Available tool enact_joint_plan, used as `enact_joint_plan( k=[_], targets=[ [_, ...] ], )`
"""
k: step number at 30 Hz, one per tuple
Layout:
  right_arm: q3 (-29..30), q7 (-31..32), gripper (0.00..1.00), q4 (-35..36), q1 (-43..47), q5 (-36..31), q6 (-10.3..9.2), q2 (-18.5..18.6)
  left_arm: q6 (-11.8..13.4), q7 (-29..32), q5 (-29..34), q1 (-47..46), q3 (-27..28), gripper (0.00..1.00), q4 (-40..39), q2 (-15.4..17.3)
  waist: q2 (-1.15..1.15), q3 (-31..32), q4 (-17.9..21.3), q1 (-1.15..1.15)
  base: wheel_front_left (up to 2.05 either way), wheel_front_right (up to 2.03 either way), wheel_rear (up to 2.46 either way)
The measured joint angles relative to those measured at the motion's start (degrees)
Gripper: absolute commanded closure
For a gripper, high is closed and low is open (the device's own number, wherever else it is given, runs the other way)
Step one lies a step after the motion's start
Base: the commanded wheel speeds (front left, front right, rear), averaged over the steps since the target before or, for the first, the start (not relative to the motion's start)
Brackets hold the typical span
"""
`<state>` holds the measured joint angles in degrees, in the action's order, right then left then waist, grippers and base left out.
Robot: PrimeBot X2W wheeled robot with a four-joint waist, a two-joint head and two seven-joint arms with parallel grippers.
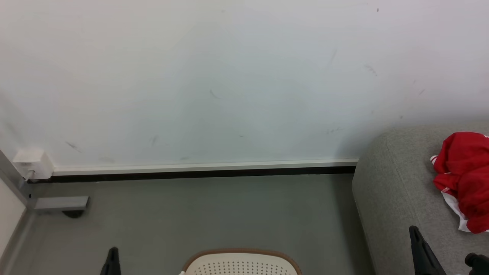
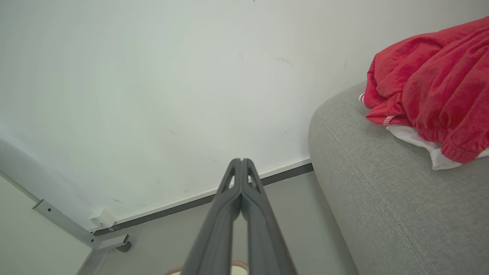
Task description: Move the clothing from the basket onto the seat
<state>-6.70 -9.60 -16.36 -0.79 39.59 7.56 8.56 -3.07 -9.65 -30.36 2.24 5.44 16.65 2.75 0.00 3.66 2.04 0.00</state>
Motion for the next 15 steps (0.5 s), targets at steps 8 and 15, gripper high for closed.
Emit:
enact_joint_plan(
  k=[8,15],
  targets=[
    [1.56,1.75,1.00,0.15,-0.38,6.12,0.00,-0.88,-0.51,1.69,-7.15,-0.99,0.02,1.00,-0.31,0.00,0.00,-0.27,-0.15,0.00,0.00,0.00,0.00],
    [2.80,3.25,1.00,0.36,-1.19,10.93,0.00,-1.33,-0.96,3.21,-12.89,-1.81,0.07,1.00,-0.47,0.00,0.00,-0.51,-0.28,0.00,0.00,0.00,0.00]
  ],
)
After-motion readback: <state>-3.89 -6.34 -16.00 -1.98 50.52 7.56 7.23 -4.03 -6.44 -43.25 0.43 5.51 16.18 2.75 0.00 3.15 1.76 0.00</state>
